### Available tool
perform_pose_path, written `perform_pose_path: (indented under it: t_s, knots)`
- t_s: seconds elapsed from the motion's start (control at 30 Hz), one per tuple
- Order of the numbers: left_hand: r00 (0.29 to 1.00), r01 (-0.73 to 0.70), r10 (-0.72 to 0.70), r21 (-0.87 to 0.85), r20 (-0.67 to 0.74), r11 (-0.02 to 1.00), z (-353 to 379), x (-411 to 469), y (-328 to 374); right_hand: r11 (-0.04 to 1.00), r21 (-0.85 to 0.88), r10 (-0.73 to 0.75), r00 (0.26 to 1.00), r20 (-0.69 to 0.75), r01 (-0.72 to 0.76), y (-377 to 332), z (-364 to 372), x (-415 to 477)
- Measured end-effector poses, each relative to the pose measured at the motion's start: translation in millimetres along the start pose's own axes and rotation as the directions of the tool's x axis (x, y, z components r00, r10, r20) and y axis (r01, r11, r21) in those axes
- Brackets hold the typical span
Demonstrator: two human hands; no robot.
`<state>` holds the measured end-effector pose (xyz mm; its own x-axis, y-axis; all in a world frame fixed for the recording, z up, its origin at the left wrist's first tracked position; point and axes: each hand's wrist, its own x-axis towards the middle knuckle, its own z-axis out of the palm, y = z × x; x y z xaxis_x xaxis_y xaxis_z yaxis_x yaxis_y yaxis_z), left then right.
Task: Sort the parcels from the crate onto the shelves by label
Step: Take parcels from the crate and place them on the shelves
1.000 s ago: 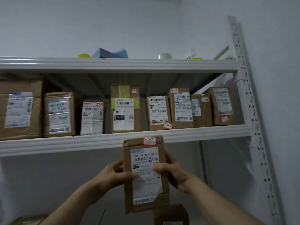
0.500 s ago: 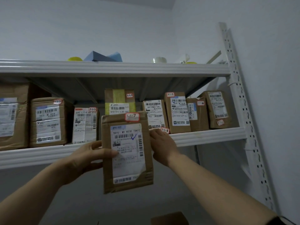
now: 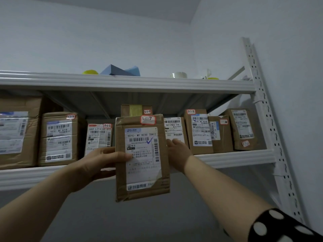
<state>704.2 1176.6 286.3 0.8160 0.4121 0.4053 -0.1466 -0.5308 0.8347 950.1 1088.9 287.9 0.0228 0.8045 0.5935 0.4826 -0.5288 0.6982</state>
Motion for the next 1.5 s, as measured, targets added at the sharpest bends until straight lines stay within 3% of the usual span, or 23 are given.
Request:
perform_pose_path:
  t_s: [0.33, 0.47, 0.6, 0.7, 0.9, 1.0, 1.03, 1.07, 1.1, 1.13, 1.17, 1.2, 1.27, 1.33, 1.43, 1.5]
  knots:
    - [0.997, 0.026, -0.027, -0.022, -0.073, 0.999, 12, 11, 7, 1.000, -0.026, 0.010, 1.000, -0.004, -0.010, 13, 21, 5]
    - [0.998, 0.025, -0.024, 0.005, -0.055, 1.000, 20, 12, 8, 0.997, 0.064, 0.048, 0.998, 0.049, -0.051, 19, 33, 5]
    - [0.998, 0.029, -0.028, 0.021, -0.053, 0.999, 23, 14, 9, 0.929, 0.313, 0.157, 0.977, 0.147, -0.197, 27, 43, 8]
    - [0.998, 0.032, -0.030, 0.031, -0.061, 0.999, 24, 16, 10, 0.920, 0.325, 0.163, 0.967, 0.196, -0.220, 32, 44, 5]
    - [0.996, 0.040, -0.038, 0.018, -0.085, 0.999, 28, 18, 12, 0.888, 0.367, 0.204, 0.953, 0.226, -0.277, 34, 39, -4]
    - [0.994, 0.052, -0.050, 0.010, -0.094, 0.999, 29, 17, 10, 0.842, 0.481, 0.213, 0.970, 0.119, -0.244, 31, 25, -13]
    - [0.994, 0.053, -0.052, 0.003, -0.097, 0.999, 28, 17, 10, 0.759, 0.607, 0.273, 0.961, 0.033, -0.236, 31, 22, -14]
    - [0.994, 0.051, -0.051, -0.003, -0.102, 0.999, 28, 18, 10, 0.551, 0.801, 0.400, 0.917, -0.006, -0.235, 29, 15, -17]
    - [0.993, 0.050, -0.051, -0.016, -0.107, 0.999, 29, 18, 11, 0.179, 0.966, 0.514, 0.855, 0.069, -0.185, 27, 6, -21]
    - [0.993, 0.042, -0.045, -0.031, -0.111, 0.999, 30, 19, 13, -0.216, 0.975, 0.516, 0.842, 0.160, -0.052, 26, -5, -28]
    - [0.993, 0.028, -0.034, -0.053, -0.114, 0.998, 32, 20, 15, -0.502, 0.864, 0.436, 0.871, 0.227, 0.026, 25, -13, -34]
    - [0.994, 0.012, -0.020, -0.077, -0.111, 0.997, 35, 22, 17, -0.665, 0.746, 0.313, 0.919, 0.242, 0.030, 26, -17, -41]
    - [0.995, -0.009, -0.003, -0.118, -0.097, 0.993, 42, 27, 20, -0.740, 0.671, 0.125, 0.971, 0.203, -0.045, 27, -22, -56]
    - [0.998, -0.026, 0.018, -0.122, -0.068, 0.992, 51, 34, 21, -0.739, 0.671, 0.065, 0.985, 0.157, -0.058, 31, -24, -65]
    - [0.997, -0.063, 0.055, -0.156, -0.056, 0.986, 65, 44, 25, -0.742, 0.670, 0.174, 0.959, 0.224, -0.022, 43, -22, -70]
    - [0.984, -0.101, 0.058, -0.255, -0.170, 0.962, 71, 52, 24, -0.761, 0.646, 0.273, 0.933, 0.233, 0.061, 55, -18, -72]
